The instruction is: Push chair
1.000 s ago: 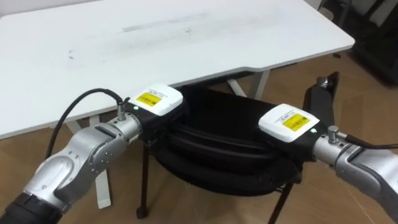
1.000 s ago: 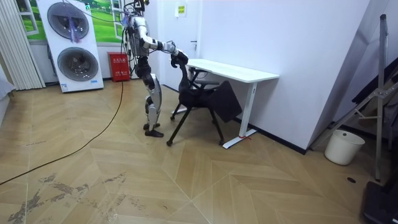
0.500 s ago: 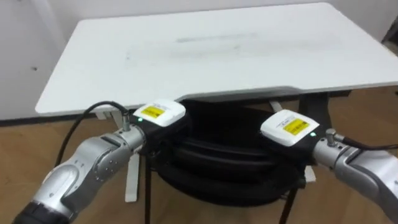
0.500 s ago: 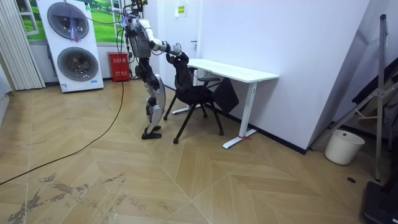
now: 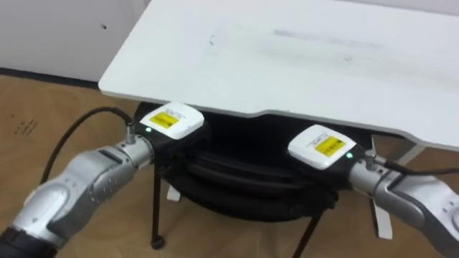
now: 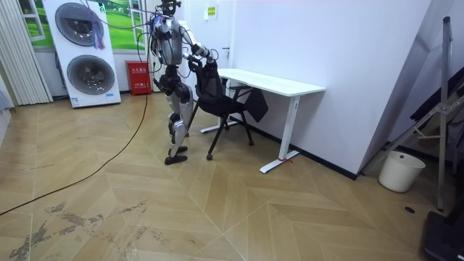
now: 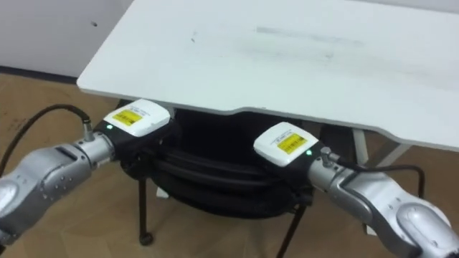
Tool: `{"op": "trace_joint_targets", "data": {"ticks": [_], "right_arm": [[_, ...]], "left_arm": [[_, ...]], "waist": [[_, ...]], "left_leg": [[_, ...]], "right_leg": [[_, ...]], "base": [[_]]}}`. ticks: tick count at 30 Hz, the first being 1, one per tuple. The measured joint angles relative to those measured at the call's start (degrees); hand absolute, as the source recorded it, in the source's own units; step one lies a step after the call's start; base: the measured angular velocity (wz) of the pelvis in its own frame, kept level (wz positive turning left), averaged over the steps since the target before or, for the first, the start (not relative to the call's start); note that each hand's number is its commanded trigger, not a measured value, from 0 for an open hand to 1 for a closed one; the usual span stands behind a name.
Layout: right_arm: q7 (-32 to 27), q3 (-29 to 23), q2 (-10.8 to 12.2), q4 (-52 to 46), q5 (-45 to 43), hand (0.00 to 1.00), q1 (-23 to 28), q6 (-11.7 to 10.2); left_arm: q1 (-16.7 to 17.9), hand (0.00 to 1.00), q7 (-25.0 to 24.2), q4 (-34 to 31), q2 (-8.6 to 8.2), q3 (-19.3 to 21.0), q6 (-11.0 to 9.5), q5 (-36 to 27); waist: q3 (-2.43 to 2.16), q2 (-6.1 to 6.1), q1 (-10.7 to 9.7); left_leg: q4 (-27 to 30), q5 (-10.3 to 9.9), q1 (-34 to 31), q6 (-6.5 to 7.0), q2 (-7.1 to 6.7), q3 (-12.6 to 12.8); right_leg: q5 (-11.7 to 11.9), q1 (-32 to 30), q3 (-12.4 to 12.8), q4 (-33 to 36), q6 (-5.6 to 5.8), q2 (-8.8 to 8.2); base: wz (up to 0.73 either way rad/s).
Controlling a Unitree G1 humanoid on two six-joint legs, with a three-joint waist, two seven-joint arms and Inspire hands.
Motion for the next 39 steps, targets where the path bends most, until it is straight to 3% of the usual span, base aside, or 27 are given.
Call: {"op": "trace_joint_targets", "data": {"ticks": [4, 6, 10, 12, 13, 14, 15, 16, 17, 19, 24, 33, 39], "right_arm": [[-0.02, -0.01, -0.02, 0.08, -0.08, 0.90, -0.02, 0.28], [-0.02, -0.16, -0.02, 0.05, -0.23, 0.88, -0.05, 0.42], [0.71, -0.40, -0.02, -0.08, -0.18, 0.85, -0.31, 0.47], [1.31, -0.67, -0.02, -0.26, -0.07, 0.88, -0.34, 0.48], [1.60, -0.69, -0.02, -0.27, 0.19, 0.83, -0.35, 0.50], [1.76, -0.69, -0.02, -0.27, 0.40, 0.67, -0.36, 0.52], [1.95, -0.71, -0.02, -0.27, 0.70, 0.43, -0.36, 0.59], [2.18, -0.85, -0.02, -0.27, 0.94, 0.29, -0.36, 0.59], [2.38, -1.07, -0.02, -0.27, 1.26, 0.00, -0.36, 0.59], [3.30, -1.85, -0.02, -0.27, 2.64, 0.00, -0.36, 0.74], [5.39, -2.42, 0.05, -0.50, 5.35, 0.00, -0.51, 2.68], [6.17, -4.05, 1.01, -0.71, 8.95, 0.00, -0.52, 4.91], [6.17, -4.45, 1.16, -0.72, 9.06, 0.00, -0.52, 5.16]], "left_arm": [[0.11, 1.00, 0.17, 0.00, -0.16, 0.08, -0.14, 0.15], [0.18, 0.91, 0.46, -0.01, -0.19, 0.10, -0.10, 0.16], [0.33, 0.89, 0.52, -0.13, -0.29, 0.13, -0.09, 0.16], [0.66, 0.64, 0.42, -0.12, -0.71, 0.13, 0.41, 0.15], [0.88, 0.04, 0.35, -0.12, -0.96, 0.12, 0.77, 0.13], [0.97, 0.00, 0.30, -0.12, -1.14, 0.12, 0.98, 0.11], [1.21, 0.00, 0.25, -0.12, -1.48, 0.13, 1.42, 0.06], [1.30, 0.00, 0.25, -0.12, -1.86, 0.13, 1.90, 0.06], [1.30, 0.00, 0.25, -0.12, -2.09, 0.13, 2.16, 0.05], [1.30, 0.00, 0.24, -0.26, -2.49, 0.15, 2.55, -0.11], [1.68, 0.00, -1.28, -4.20, -2.34, 0.81, 3.71, -0.55], [1.94, 0.00, -2.80, -5.19, -2.40, 0.82, 5.29, -0.64], [1.94, 0.00, -2.84, -5.88, -2.42, 1.01, 6.13, -0.66]], "waist": [[0.05, 0.01, -0.33], [0.03, 0.20, -0.45], [-0.08, 0.42, -0.54], [-0.32, 0.95, -0.63], [-0.48, 1.24, -0.70], [-0.54, 1.35, -0.79], [-0.54, 1.61, -0.90], [-0.61, 1.94, -1.06], [-0.61, 2.14, -1.10], [-0.88, 3.20, -1.21], [-1.38, 4.13, -1.26], [-1.09, 3.73, -1.36], [-0.93, 3.78, -1.38]], "left_leg": [[-0.08, 0.01, -0.31, 0.05, -0.05, -0.20], [-0.01, 0.02, -0.77, 0.02, -0.07, -0.22], [-0.05, 0.19, -0.89, -0.04, -0.07, -0.19], [0.03, 0.19, -0.85, -0.02, -0.11, -0.11], [0.02, 0.21, -0.77, 0.01, -0.12, -0.07], [0.03, 0.22, -0.69, 0.02, -0.13, -0.07], [0.01, 0.22, -0.46, 0.03, -0.14, -0.07], [-0.01, 0.22, -0.39, 0.03, -0.14, -0.07], [-0.04, 0.22, -0.39, 0.02, -0.14, -0.07], [-0.44, 0.25, -0.39, 0.05, -0.15, 0.06], [-1.45, 0.82, 1.36, 0.25, -0.18, 1.19], [-1.83, 0.61, 2.00, 0.49, -0.18, 1.69], [-1.77, 0.44, 1.72, 0.77, -0.26, 1.86]], "right_leg": [[0.18, -0.08, -0.01, -0.14, 0.31, 0.06], [0.18, -0.35, -0.02, -0.19, 0.31, 0.16], [0.28, -0.27, 0.24, -1.18, 0.12, 0.39], [0.33, -0.26, 0.77, -1.20, -0.03, 0.48], [0.44, -0.21, 1.00, -1.24, -0.22, 0.52], [0.46, -0.16, 1.20, -1.24, -0.26, 0.56], [0.50, 0.06, 1.40, -1.21, -0.29, 0.58], [0.51, 0.12, 1.73, -1.17, -0.31, 0.60], [0.51, 0.12, 1.80, -1.18, -0.31, 0.61], [0.50, 0.16, 1.99, -1.30, -0.30, 0.59], [0.67, 1.71, 2.80, -2.95, -0.63, 0.43], [0.79, 2.36, 3.08, -3.03, -0.67, 0.23], [0.80, 1.77, 3.58, -3.07, -0.41, 0.10]], "base": [[0.02], [0.00], [0.00], [-0.02], [0.00], [0.00], [0.00], [0.00], [0.00], [0.00], [-0.04], [-0.02], [-0.03]]}}
